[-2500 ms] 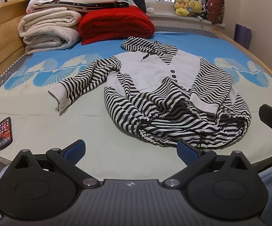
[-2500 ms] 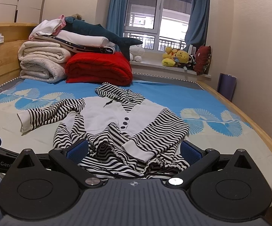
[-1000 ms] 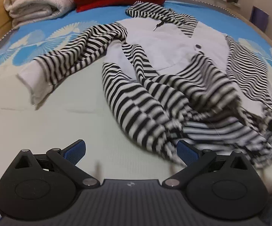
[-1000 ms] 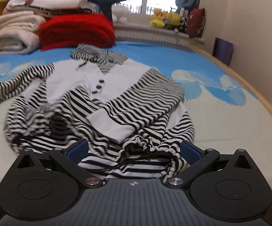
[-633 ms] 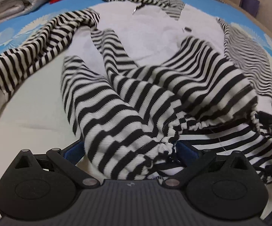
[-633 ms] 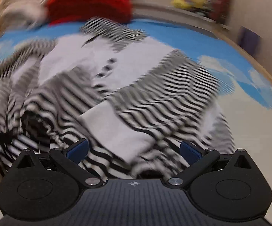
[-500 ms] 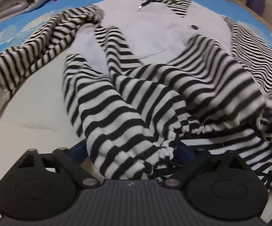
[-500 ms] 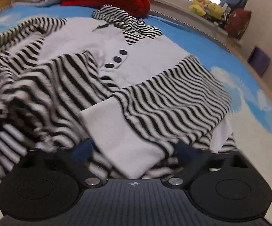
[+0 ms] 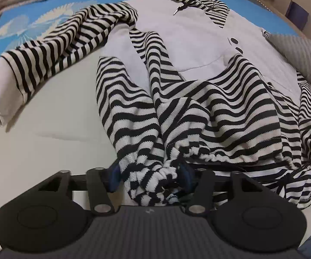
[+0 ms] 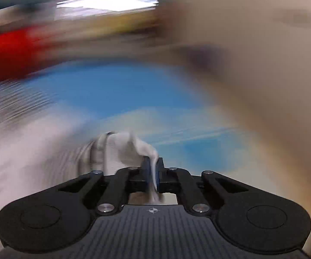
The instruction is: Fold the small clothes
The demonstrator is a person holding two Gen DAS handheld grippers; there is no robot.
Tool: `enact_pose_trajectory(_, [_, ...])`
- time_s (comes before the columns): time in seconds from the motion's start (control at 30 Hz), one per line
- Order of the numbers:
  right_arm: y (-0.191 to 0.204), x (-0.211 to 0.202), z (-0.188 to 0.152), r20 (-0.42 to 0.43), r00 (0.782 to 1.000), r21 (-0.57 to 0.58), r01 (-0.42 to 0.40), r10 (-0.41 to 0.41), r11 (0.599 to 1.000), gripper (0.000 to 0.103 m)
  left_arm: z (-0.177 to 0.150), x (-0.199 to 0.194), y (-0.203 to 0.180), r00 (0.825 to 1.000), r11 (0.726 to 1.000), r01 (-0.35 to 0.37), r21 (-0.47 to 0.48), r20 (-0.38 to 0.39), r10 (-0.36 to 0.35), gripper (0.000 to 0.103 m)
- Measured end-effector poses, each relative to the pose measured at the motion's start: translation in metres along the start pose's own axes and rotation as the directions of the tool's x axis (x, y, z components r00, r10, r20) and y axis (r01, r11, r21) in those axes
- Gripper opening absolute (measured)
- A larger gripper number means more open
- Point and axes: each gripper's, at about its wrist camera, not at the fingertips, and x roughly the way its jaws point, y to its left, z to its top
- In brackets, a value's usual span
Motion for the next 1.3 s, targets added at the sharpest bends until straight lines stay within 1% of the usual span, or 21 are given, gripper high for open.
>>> enact_pose_trajectory(0.03, [-0.023,0.016,0.012,-0.009,0.986,0.078,0.168,-0.167,0.983,0.033,0.0,-0.001,0.0,1.0,1.0,-0.004,0.009,0.003,0.004,0.07])
enact_pose_trajectory(0.07, [-0.049,0.026,0.02,-0.037,0.968,0.137,0.25,-0.248,0.958,0.053,0.0,-0.002,0.0,1.0,1.0,-0.009,0.012,0.009,0.009,0.075])
enact_pose_trajectory(0.13, [-0.075,0.018,0.009,-0.027,0.998,0.203,0.068,-0.064,0.977,0.062,0.0,-0.005,0.002,1.0,1.0,-0.014,0.014,0.024,0.013,0.079])
enact_pose_trajectory(0.2, [-0.076,0.003,-0.018,-0.058,0.988,0.194,-0.127,0.14,0.973,0.069,0.001,-0.005,0.002,1.0,1.0,-0.015,0.017,0.025,0.015,0.079])
enact_pose_trajectory(0.23, [-0.07,-0.005,-0.036,-0.102,0.967,0.177,-0.213,0.233,0.961,0.069,0.002,-0.006,0.002,1.0,1.0,-0.018,0.017,0.026,0.017,0.08])
enact_pose_trajectory(0.3, [-0.05,-0.029,-0.076,-0.183,0.896,0.148,-0.382,0.405,0.912,0.069,0.001,-0.009,0.001,0.999,0.999,-0.03,0.028,0.041,0.029,0.081])
enact_pose_trajectory(0.37, [-0.025,-0.061,-0.112,-0.241,0.811,0.091,-0.528,0.534,0.844,0.069,-0.001,-0.013,-0.002,0.996,0.996,-0.059,0.061,0.074,0.054,0.085])
enact_pose_trajectory(0.43, [0.002,-0.097,-0.14,-0.266,0.748,-0.009,-0.632,0.608,0.775,0.07,-0.003,-0.018,-0.006,0.99,0.991,-0.089,0.101,0.113,0.078,0.086])
enact_pose_trajectory(0.53, [0.04,-0.133,-0.164,-0.297,0.705,-0.181,-0.704,0.644,0.687,0.073,-0.009,-0.022,-0.012,0.983,0.98,-0.125,0.155,0.157,0.101,0.087])
enact_pose_trajectory(0.6, [0.063,-0.151,-0.183,-0.313,0.72,-0.322,-0.694,0.619,0.644,0.082,-0.013,-0.02,-0.019,0.98,0.97,-0.145,0.197,0.161,0.114,0.087])
enact_pose_trajectory(0.67, [0.08,-0.156,-0.202,-0.319,0.756,-0.432,-0.653,0.572,0.622,0.078,-0.017,-0.012,-0.026,0.984,0.958,-0.152,0.244,0.133,0.122,0.087])
enact_pose_trajectory(0.73, [0.091,-0.143,-0.212,-0.317,0.833,-0.511,-0.553,0.453,0.659,0.026,-0.021,-0.011,-0.03,0.979,0.955,-0.171,0.243,0.151,0.137,0.074])
enact_pose_trajectory(0.77, [0.091,-0.145,-0.214,-0.313,0.849,-0.518,-0.528,0.426,0.673,0.01,-0.023,-0.016,-0.031,0.981,0.96,-0.143,0.24,0.161,0.106,0.052])
enact_pose_trajectory(0.8, [0.082,-0.146,-0.207,-0.307,0.843,-0.474,-0.538,0.441,0.697,0.009,-0.023,-0.022,-0.03,0.984,0.969,-0.109,0.224,0.163,0.073,0.04])
enact_pose_trajectory(0.9, [0.039,-0.154,-0.175,-0.258,0.798,-0.234,-0.598,0.544,0.767,0.01,-0.027,-0.055,-0.023,0.976,0.984,-0.046,0.173,0.217,0.008,0.039])
enact_pose_trajectory(1.0, [0.0,-0.167,-0.173,-0.225,0.765,-0.087,-0.632,0.603,0.77,0.01,-0.042,-0.084,-0.009,0.966,0.987,0.033,0.156,0.25,-0.072,0.037])
enact_pose_trajectory(1.03, [-0.014,-0.17,-0.176,-0.231,0.752,-0.043,-0.641,0.617,0.766,0.01,-0.049,-0.091,-0.003,0.967,0.988,0.037,0.15,0.245,-0.074,0.031])
enact_pose_trajectory(1.07, [-0.023,-0.17,-0.18,-0.237,0.746,-0.013,-0.643,0.622,0.766,0.008,-0.054,-0.093,0.001,0.971,0.988,0.007,0.151,0.236,-0.043,0.028])
enact_pose_trajectory(1.13, [-0.045,-0.172,-0.189,-0.249,0.765,0.035,-0.606,0.594,0.795,0.008,-0.066,-0.093,0.013,0.98,0.985,0.011,0.17,0.192,-0.044,0.03])
enact_pose_trajectory(1.23, [-0.07,-0.157,-0.195,-0.301,0.746,0.164,-0.572,0.593,0.804,0.009,-0.069,-0.088,0.041,0.99,0.998,0.044,0.045,0.131,-0.049,0.053])
enact_pose_trajectory(1.3, [-0.075,-0.144,-0.202,-0.354,0.749,0.206,-0.522,0.56,0.828,0.017,-0.06,-0.086,0.061,0.987,0.991,0.106,-0.08,0.125,-0.096,0.084])
